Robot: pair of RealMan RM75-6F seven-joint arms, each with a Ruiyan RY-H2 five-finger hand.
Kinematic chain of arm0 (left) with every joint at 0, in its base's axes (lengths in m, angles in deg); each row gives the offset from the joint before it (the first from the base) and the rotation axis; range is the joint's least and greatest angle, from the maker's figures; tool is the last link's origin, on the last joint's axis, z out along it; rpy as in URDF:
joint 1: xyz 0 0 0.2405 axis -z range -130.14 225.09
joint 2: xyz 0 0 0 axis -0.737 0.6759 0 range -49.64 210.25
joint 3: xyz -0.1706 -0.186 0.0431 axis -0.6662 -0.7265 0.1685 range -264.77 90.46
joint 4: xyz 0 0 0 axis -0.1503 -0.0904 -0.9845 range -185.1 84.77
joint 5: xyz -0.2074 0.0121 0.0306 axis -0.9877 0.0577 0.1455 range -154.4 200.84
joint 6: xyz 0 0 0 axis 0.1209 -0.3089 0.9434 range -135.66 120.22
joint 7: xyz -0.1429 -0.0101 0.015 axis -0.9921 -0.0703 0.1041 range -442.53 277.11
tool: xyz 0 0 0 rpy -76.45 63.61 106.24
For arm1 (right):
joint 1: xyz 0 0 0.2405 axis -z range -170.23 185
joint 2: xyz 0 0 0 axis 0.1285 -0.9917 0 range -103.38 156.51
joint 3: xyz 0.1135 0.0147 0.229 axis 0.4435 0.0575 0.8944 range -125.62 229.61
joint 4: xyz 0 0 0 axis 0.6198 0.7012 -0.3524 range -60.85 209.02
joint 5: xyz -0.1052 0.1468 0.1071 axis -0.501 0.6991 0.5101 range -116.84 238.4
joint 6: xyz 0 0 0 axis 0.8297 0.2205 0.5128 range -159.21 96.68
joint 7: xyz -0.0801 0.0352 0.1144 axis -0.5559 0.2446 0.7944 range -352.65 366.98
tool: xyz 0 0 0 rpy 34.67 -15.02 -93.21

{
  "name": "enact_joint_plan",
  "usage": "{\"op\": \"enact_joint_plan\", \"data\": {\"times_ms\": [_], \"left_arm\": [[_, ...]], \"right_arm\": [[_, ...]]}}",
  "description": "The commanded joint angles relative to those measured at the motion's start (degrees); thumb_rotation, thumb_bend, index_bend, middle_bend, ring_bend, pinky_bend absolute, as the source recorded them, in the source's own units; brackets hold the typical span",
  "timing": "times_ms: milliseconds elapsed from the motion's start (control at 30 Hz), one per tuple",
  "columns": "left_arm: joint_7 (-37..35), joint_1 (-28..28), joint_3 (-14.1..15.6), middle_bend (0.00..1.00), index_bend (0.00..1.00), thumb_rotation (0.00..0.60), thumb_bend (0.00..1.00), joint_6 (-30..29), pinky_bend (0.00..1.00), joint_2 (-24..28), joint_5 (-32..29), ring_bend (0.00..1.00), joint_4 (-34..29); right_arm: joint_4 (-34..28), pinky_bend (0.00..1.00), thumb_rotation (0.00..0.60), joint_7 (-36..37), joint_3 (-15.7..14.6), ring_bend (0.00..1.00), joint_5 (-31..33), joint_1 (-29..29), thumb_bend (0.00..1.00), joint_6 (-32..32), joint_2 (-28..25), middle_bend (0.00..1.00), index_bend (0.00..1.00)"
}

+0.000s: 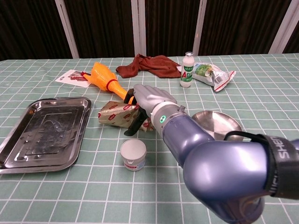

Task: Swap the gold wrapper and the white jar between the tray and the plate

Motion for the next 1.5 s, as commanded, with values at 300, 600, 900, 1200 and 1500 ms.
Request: {"op": "enact_joint_plan", "data": {"times_ms": [300, 600, 900, 1200, 1500], "left_arm": [[-0.6, -0.3, -0.6, 0.04, 0.28, 0.6, 0.34, -0.2, 0.24, 0.3, -0.8, 0.0, -0.1], [-0.4, -0.2, -0.5, 0.04, 0.28, 0.6, 0.34, -0.1, 0.24, 0.2, -0.6, 0.0, 0.1], [-0.2, -0.3, -0.8, 0.04, 0.29, 0.6, 0.34, -0.5, 0.24, 0.1, -0.8, 0.0, 0.1], [1.1, -0.5, 0.5, 0.04, 0.29, 0.6, 0.34, -1.4, 0.24, -0.2, 1.7, 0.0, -1.1], [2.8, -0.3, 0.9, 0.04, 0.29, 0.6, 0.34, -1.3, 0.24, -0.7, 2.2, 0.0, -1.3]], "right_arm": [[7.2, 0.23, 0.6, 6.7, -0.6, 0.68, -5.6, -0.2, 0.44, 1.6, 3.3, 0.61, 0.54], [4.8, 0.24, 0.6, 10.6, 0.4, 0.69, -8.8, 1.5, 0.48, 3.7, 1.0, 0.62, 0.57], [-10.5, 0.24, 0.6, 6.3, -0.8, 0.69, -11.6, 7.5, 0.48, 10.1, -9.4, 0.62, 0.57], [-24.2, 0.23, 0.6, 6.7, -6.5, 0.68, -12.6, 16.6, 0.48, 12.1, -22.9, 0.62, 0.57], [-26.0, 0.17, 0.6, 12.1, -12.5, 0.62, -15.5, 21.8, 0.48, 10.3, -30.5, 0.6, 0.57]]}}
